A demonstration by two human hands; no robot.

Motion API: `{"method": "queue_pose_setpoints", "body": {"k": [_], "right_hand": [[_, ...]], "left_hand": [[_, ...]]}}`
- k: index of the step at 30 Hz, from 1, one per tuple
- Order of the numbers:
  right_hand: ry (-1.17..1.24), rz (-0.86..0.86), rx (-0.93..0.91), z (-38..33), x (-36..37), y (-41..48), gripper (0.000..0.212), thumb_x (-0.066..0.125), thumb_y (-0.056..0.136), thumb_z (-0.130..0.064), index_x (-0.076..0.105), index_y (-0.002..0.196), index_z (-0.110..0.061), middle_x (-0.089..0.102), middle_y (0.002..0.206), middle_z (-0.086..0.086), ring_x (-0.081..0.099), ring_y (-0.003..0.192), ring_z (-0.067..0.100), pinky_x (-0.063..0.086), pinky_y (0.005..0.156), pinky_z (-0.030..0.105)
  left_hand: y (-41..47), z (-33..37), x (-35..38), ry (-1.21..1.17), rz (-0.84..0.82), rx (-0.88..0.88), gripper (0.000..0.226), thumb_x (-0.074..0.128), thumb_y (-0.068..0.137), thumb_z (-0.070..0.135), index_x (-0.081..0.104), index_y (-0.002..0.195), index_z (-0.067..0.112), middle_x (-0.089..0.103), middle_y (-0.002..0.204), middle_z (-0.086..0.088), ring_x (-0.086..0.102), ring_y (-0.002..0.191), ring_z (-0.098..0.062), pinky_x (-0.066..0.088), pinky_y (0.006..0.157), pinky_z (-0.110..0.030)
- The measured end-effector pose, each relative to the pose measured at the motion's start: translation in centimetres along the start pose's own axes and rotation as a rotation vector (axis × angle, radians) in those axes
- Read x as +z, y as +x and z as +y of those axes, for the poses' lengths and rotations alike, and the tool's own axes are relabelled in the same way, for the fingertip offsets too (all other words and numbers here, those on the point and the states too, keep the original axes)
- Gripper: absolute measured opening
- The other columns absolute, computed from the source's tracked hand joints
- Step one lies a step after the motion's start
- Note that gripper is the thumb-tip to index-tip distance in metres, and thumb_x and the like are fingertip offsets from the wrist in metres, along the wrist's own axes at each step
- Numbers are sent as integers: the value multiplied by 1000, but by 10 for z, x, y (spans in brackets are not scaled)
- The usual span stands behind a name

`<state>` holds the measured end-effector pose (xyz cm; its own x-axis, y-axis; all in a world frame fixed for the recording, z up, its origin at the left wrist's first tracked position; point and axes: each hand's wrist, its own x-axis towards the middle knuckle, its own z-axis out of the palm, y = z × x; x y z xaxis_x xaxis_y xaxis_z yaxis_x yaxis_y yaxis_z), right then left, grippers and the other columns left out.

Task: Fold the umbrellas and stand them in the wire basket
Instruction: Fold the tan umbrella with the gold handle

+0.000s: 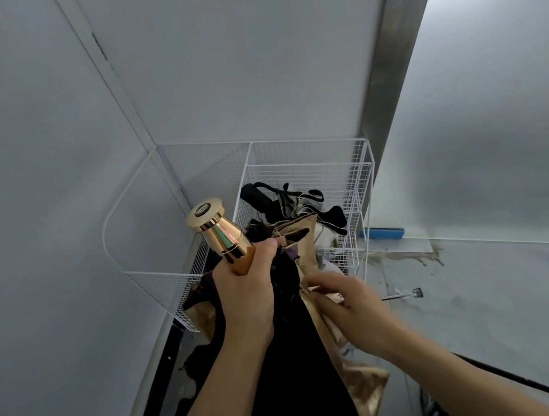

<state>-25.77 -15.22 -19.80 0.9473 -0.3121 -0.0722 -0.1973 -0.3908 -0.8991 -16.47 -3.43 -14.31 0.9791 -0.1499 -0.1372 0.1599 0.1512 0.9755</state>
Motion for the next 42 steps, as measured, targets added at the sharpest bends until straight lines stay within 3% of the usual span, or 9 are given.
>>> {"method": "queue_pose_setpoints", "body": {"k": [6, 12, 22, 27, 31, 34, 38, 40, 42], "right_hand": [[-11, -3, -15, 0, -2, 2, 26, 59, 92, -40, 70, 116, -38, 67, 105, -20, 61, 102, 0, 52, 91, 38], [162, 121, -120, -8, -11, -4, 27, 66, 77, -54, 73, 95, -35, 66, 97, -10, 63, 92, 14, 49, 70, 27], [9, 195, 51, 3, 4, 4, 23, 77, 78, -46, 65, 64, -32, 61, 63, -11, 57, 63, 10, 47, 62, 33], [57, 183, 125, 1, 3, 10, 22, 80, 76, -39, 66, 64, -27, 65, 64, -5, 58, 62, 6, 46, 62, 24], [19, 98, 109, -2, 9, 7, 22, 75, 74, -46, 70, 84, -28, 69, 85, -10, 63, 85, 3, 53, 81, 31], [72, -115, 96, -3, 5, 4, 66, 75, 63, -52, 55, 125, -44, 57, 125, -20, 53, 117, -1, 48, 99, 36], [-343, -192, 70, -1, 5, 1, 114, 76, 53, -70, 16, 148, -50, 32, 147, -23, 35, 132, 2, 37, 109, 31], [-420, -157, 84, 1, 7, 2, 111, 75, 55, -68, 17, 148, -47, 37, 146, -17, 39, 131, 9, 39, 109, 37], [-411, -103, 77, 3, 3, 5, 84, 75, 59, -58, 35, 132, -48, 54, 127, -14, 53, 116, 15, 47, 97, 39]], "left_hand": [[5, 2, 6, 21, 76, -1, 28, 67, 86, 10, 56, 63, 1, 59, 60, -8, 62, 65, -17, 54, 67, -25], [9, 10, 4, -57, 208, -57, 36, 69, 86, 13, 62, 51, 19, 60, 65, -6, 62, 64, -6, 48, 74, -30], [3, 9, 2, -66, -72, -33, 27, 72, 75, 26, 67, 57, 7, 66, 72, -12, 62, 86, -28, 45, 98, -58], [2, 7, 1, -51, -121, 32, 28, 71, 75, 13, 55, 53, 11, 53, 56, -6, 56, 68, -22, 51, 78, -37], [4, 7, 6, -48, 57, 12, 38, 68, 84, -2, 48, 55, 13, 44, 42, 2, 41, 42, -11, 43, 51, -22], [9, 9, 7, -106, 198, -23, 40, 67, 84, -4, 43, 56, 12, 41, 40, 4, 38, 37, -8, 40, 44, -18], [9, 11, 8, -204, 222, -84, 34, 69, 84, -1, 47, 60, 10, 43, 40, 2, 40, 37, -7, 41, 43, -16], [3, 10, 11, -234, 143, -125, 26, 71, 84, 3, 51, 67, 9, 45, 44, -1, 44, 40, -8, 45, 48, -18], [-2, 9, 11, -257, 16, -118, 30, 73, 84, 6, 53, 63, 12, 47, 49, -3, 48, 48, -13, 51, 64, -28]]}}
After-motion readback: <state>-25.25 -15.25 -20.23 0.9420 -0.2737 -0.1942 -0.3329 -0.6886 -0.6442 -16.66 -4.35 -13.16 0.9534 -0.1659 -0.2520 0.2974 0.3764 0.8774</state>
